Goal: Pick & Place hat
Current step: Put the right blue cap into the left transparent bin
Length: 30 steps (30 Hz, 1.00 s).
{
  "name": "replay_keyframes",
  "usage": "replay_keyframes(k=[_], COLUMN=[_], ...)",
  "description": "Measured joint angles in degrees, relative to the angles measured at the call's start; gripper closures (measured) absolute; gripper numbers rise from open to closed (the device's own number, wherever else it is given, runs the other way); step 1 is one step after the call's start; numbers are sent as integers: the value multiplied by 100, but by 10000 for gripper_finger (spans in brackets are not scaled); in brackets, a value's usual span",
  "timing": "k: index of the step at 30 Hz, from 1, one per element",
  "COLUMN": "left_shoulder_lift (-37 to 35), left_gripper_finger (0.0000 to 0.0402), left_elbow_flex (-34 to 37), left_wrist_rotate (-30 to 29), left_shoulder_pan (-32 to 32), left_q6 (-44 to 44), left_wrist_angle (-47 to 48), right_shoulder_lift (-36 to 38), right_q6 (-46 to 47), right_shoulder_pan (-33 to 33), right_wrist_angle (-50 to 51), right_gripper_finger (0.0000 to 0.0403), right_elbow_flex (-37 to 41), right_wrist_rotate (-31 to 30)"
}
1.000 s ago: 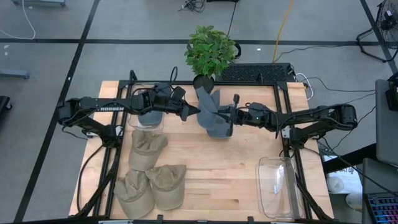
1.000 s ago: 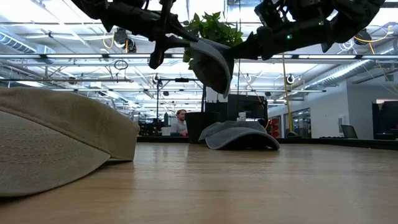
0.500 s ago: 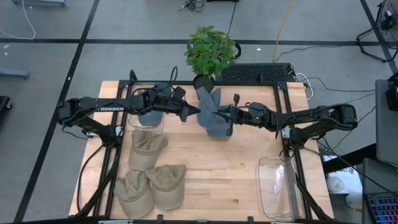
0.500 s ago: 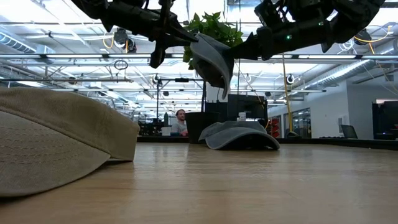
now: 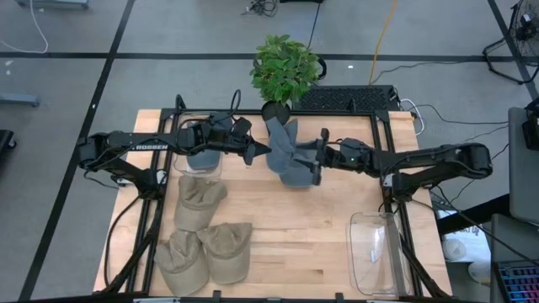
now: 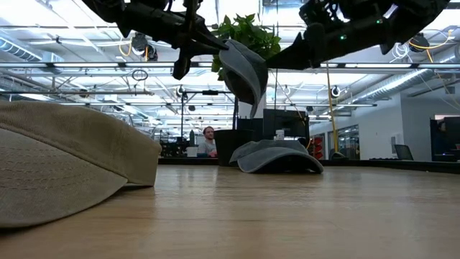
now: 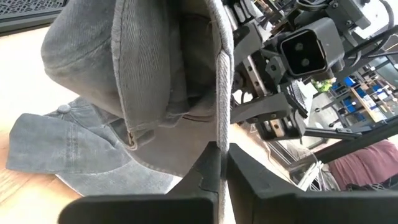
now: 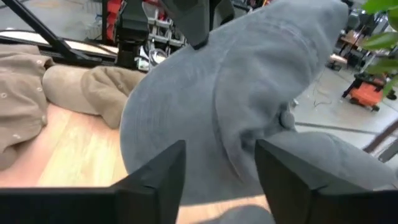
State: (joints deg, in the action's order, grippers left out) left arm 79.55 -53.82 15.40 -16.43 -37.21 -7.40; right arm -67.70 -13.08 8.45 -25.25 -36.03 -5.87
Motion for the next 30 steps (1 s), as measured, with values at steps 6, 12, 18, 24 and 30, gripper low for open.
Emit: replay_keyframes(k=[6,12,18,24,30], left_shoulder_lift=[0,0,-135,-265,-704], left_gripper_finger=[389,393,395,395,395], left_elbow_flex=[0,0,0,7,0], left_wrist_rotate=[14,879,1609,1501,1431], left_shoulder_pan=[0,-121,-216,-350,-478], left_q6=[-1,463,1081,1400,1722], left_wrist_angle=[-2,-267,-635,220,1034], right_shoulder_lift=[805,1590,1881,1876,1884], right_q6=[169,466,669,795,793], right_shoulder_pan=[-9,-70,-70,-70,-70], right_wrist_angle=[1011,1930,2352,2456,2427], right_gripper_finger=[178,175,187,192,193], right_elbow_flex=[0,0,0,0,0], right_wrist_rotate=[0,1,-4,-4,-4])
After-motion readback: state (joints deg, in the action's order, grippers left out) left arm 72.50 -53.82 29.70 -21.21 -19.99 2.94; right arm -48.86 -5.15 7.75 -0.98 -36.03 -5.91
